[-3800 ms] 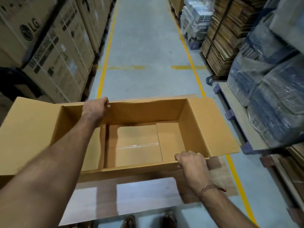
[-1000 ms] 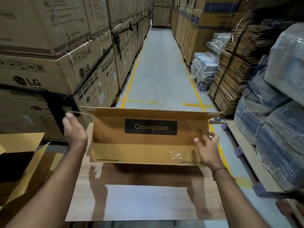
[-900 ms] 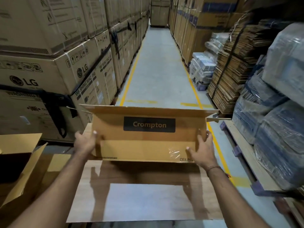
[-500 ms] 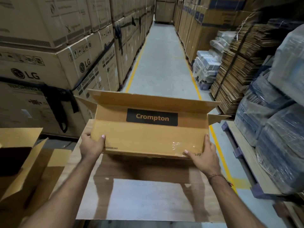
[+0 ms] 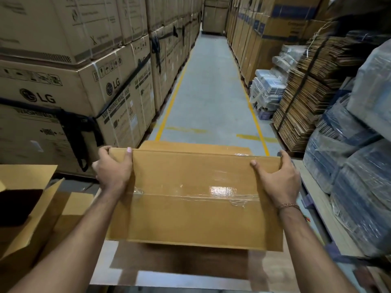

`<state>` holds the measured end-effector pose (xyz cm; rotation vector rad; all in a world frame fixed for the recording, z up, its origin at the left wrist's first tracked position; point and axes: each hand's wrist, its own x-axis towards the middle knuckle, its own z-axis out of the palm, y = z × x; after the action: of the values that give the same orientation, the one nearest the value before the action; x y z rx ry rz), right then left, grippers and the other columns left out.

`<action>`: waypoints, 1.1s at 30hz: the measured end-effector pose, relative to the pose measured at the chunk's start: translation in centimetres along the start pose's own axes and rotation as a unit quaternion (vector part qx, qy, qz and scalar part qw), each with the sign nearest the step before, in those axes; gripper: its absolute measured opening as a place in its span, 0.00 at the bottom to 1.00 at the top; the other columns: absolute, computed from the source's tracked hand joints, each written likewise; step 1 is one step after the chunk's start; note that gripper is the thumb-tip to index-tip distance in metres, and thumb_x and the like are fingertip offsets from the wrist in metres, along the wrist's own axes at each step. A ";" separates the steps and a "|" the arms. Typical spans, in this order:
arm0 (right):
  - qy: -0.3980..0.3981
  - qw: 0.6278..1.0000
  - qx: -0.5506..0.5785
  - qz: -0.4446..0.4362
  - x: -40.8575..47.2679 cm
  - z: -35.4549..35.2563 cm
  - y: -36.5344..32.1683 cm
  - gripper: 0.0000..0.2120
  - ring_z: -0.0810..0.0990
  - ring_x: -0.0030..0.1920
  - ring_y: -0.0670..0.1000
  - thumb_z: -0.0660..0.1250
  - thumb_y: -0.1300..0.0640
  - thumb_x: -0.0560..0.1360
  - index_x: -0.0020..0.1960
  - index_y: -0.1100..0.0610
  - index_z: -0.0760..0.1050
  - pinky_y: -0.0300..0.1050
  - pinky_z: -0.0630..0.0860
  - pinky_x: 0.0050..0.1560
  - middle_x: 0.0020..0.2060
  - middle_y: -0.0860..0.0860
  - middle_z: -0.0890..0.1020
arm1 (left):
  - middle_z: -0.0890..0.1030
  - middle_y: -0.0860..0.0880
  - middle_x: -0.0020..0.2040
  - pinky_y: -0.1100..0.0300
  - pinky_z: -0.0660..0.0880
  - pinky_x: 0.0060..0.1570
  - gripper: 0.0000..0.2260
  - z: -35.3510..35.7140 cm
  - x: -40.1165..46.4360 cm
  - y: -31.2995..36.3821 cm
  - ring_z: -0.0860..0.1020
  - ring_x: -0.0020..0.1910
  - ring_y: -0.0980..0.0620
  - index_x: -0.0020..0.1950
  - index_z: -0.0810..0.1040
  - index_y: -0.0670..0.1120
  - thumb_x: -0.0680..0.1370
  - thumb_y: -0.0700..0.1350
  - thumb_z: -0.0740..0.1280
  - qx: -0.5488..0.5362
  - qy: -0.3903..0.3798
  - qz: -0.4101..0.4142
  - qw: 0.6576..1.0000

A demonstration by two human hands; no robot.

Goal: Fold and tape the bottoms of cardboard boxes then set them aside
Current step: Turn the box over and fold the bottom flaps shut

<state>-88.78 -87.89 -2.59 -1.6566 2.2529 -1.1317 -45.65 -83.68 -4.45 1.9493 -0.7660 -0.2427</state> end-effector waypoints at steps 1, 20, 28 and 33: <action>-0.008 1.000 -0.013 0.006 0.1 0.3 -0.2 0.50 0.75 0.69 0.61 0.70 0.22 0.65 0.78 0.50 0.66 0.57 0.74 0.69 0.70 0.55 0.78 | 0.76 0.36 0.64 0.41 0.75 0.62 0.29 0.4 0.5 -0.2 0.74 0.64 0.33 0.72 0.71 0.46 0.78 0.61 0.71 0.022 -0.019 0.006 1.000; -0.218 0.953 -0.199 -0.067 -5.0 8.1 5.6 0.22 0.62 0.77 0.62 0.64 0.45 0.81 0.74 0.46 0.69 0.61 0.60 0.76 0.76 0.58 0.65 | 0.41 0.38 0.85 0.33 0.50 0.78 0.27 6.7 0.3 -8.6 0.41 0.84 0.37 0.82 0.58 0.44 0.86 0.56 0.55 0.350 -0.271 0.157 0.883; -0.128 0.970 -0.177 -0.103 -5.9 9.8 2.3 0.17 0.72 0.59 0.53 0.74 0.45 0.76 0.62 0.49 0.81 0.50 0.76 0.60 0.55 0.50 0.76 | 0.44 0.43 0.86 0.35 0.51 0.79 0.29 10.0 -1.7 -7.3 0.45 0.84 0.41 0.84 0.58 0.47 0.86 0.60 0.51 0.327 -0.291 0.282 0.854; -0.138 0.977 -0.123 -0.104 -4.5 11.5 1.7 0.14 0.78 0.48 0.50 0.74 0.45 0.76 0.59 0.50 0.82 0.45 0.77 0.44 0.50 0.47 0.75 | 0.45 0.43 0.86 0.38 0.52 0.79 0.28 12.4 -3.3 -5.7 0.45 0.85 0.43 0.84 0.58 0.49 0.86 0.60 0.49 0.293 -0.279 0.298 0.865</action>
<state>-82.57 -89.47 -13.23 -2.0388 2.1484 -0.6207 -51.73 -88.99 -15.93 2.0827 -1.9716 -0.2074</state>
